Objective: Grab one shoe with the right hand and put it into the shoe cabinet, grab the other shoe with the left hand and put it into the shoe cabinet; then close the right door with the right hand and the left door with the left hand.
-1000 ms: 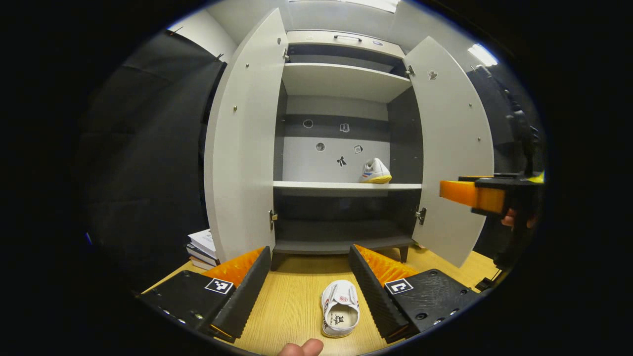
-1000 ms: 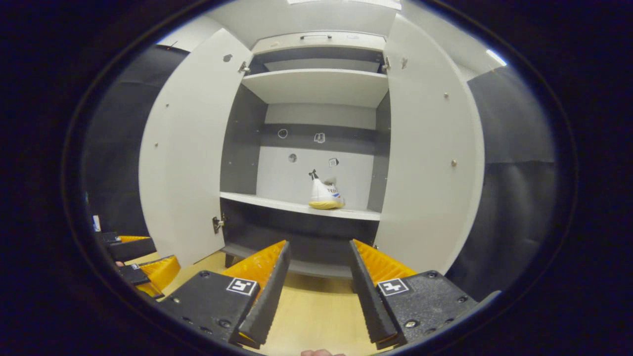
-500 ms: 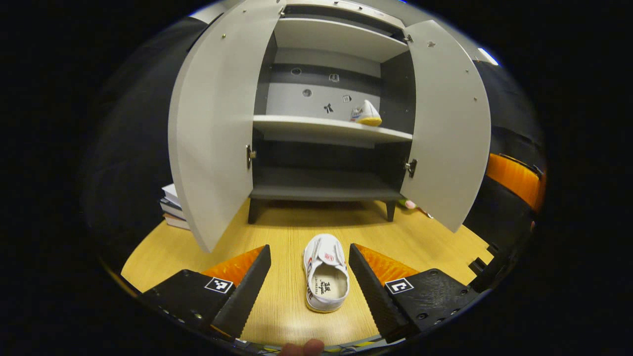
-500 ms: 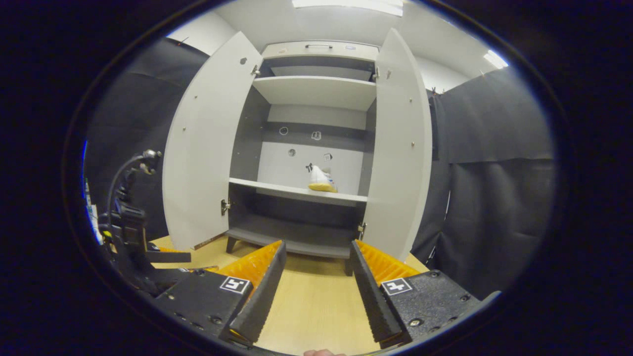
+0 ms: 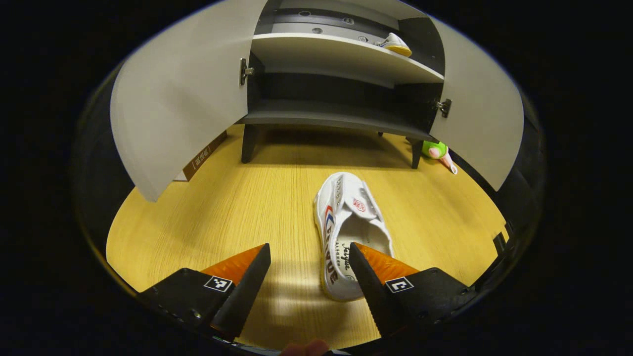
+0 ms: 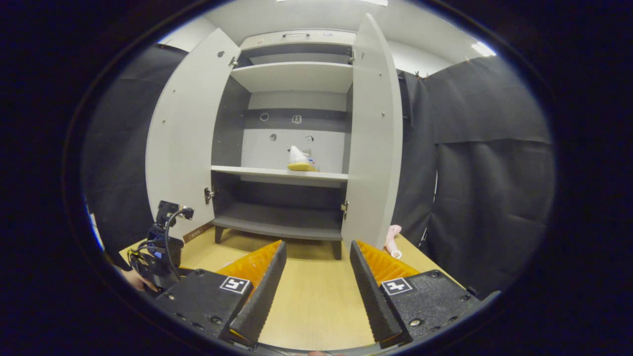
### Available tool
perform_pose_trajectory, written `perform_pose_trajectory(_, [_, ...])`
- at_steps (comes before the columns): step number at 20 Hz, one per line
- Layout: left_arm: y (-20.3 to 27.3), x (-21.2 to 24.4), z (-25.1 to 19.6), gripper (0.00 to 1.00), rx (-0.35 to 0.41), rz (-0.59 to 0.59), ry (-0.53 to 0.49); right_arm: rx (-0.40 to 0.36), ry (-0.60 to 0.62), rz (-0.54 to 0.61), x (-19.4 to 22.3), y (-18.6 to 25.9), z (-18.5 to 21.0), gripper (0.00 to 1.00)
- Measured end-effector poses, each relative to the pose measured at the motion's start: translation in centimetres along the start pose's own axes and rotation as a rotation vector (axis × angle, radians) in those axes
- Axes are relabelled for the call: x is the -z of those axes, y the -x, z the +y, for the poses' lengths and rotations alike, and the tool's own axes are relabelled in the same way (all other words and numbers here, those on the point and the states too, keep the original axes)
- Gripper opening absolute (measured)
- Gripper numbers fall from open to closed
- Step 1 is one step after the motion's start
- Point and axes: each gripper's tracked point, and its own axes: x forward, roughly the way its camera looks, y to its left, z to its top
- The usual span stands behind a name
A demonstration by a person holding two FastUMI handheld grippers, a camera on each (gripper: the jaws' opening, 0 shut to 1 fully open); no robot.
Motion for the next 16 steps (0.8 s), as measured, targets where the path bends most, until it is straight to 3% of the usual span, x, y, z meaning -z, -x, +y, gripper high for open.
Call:
perform_pose_trajectory(8, [-6.2, -1.9, 0.5, 0.96, -0.018, 0.01, 0.019, 0.035, -0.014, 0.058, 1.0, -2.3, -1.9, 0.82])
perform_pose_trajectory(13, [-8.5, -3.2, -0.6, 0.94, 0.021, -0.025, 0.04, 0.043, 0.007, 0.072, 0.9, -3.8, -1.8, 0.83])
perform_pose_trajectory(16, [-9.1, -3.7, -1.5, 0.86, 0.057, -0.053, 0.061, 0.039, 0.022, 0.084, 1.1, -4.5, -1.4, 0.82])
